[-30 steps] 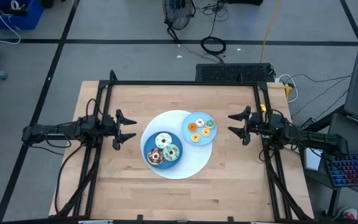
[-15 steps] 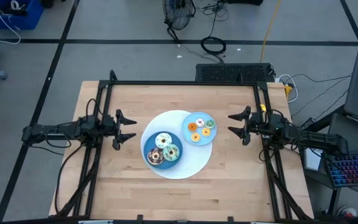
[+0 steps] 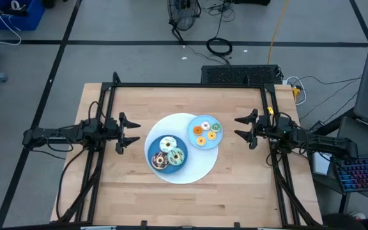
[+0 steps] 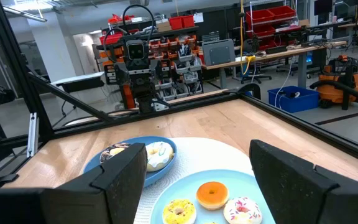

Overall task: Pick & Place donuts
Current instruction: Return to Home Position

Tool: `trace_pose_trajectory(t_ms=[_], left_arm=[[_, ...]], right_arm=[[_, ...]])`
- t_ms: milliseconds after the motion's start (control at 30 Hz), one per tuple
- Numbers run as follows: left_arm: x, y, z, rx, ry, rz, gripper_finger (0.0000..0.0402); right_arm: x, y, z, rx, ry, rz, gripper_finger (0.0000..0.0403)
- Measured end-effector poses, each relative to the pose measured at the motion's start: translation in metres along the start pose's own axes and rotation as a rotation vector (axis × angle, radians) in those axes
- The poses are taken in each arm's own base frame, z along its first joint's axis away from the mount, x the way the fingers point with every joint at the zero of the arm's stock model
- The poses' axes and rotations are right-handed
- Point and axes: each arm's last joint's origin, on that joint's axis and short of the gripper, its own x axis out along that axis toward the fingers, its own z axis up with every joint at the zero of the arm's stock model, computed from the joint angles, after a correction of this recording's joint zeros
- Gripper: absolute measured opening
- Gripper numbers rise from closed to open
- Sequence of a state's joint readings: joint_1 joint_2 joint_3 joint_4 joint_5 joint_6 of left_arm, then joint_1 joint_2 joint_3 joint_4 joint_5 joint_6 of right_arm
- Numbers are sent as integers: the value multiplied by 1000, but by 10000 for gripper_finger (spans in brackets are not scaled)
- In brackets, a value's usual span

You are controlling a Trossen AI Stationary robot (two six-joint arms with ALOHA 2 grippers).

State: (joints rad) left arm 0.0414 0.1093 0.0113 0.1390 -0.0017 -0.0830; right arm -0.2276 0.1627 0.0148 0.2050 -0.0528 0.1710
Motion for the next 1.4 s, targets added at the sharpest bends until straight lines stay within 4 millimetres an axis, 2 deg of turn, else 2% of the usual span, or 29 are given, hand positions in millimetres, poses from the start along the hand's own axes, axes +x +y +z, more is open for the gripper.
trace_pose_trajectory(t_ms=[700, 1033, 1400], left_arm=[[0, 0, 0, 0, 0, 0, 287], [0, 0, 0, 0, 0, 0, 274], [0, 0, 0, 0, 0, 0, 282]], right_arm=[[0, 0, 0, 0, 0, 0, 270], [0, 0, 0, 0, 0, 0, 270], [0, 0, 0, 0, 0, 0, 270]])
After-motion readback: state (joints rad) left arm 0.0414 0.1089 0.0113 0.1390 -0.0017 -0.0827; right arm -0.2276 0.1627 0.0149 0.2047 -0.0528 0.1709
